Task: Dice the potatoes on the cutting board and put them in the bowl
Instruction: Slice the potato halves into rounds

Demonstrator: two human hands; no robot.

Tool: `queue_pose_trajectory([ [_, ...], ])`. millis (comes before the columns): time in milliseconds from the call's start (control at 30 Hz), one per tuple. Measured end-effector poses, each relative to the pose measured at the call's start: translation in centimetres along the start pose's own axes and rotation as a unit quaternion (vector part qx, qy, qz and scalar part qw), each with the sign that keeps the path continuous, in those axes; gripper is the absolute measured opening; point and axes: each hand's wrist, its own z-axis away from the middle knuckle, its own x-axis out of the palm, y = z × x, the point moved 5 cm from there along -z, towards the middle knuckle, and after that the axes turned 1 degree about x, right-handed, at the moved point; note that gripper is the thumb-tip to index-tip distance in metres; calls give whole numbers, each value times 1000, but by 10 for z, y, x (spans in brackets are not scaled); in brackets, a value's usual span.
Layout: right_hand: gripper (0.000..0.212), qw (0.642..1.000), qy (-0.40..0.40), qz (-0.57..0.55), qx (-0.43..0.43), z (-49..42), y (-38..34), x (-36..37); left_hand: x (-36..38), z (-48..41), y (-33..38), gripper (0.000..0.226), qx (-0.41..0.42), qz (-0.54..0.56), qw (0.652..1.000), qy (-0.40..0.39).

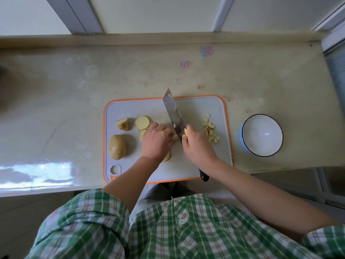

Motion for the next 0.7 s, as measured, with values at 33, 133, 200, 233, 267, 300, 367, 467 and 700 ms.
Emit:
queue_pose_trajectory([
  [33, 13, 1000, -3, 4, -2, 1, -2, 2, 0, 0, 1, 26, -1, -3, 1000, -1],
  [133, 13, 1000, -8, 21, 3, 1, -2, 8, 3, -1, 0, 23, -8, -4, 1000, -3],
  [200, 12, 1000, -9, 23, 10, 0, -1, 11, 4, -1, 0, 21, -8, 4, 1000, -3],
  [233, 12, 1000, -8, 21, 12, 0, 0, 13, 4, -1, 0, 20, -6, 7, 1000, -3],
  [267, 12, 1000, -6, 20, 14, -1, 1, 14, 4, -1, 0, 20, -5, 8, 1000, -3],
  [300, 13, 1000, -4, 19, 17, -1, 1, 16, 4, -1, 0, 20, -4, 9, 1000, -4],
  [367, 16, 1000, 2, 15, 23, -1, 2, 19, 3, -2, 0, 20, -3, 10, 1000, -4],
  [467, 18, 999, 14, 13, 27, -3, 1, 21, 0, -2, 1, 21, 2, 7, 1000, -2],
  [700, 12, 999, 31, -3, 9, -3, -1, 9, 1, -1, -3, 21, -5, 10, 1000, -5],
])
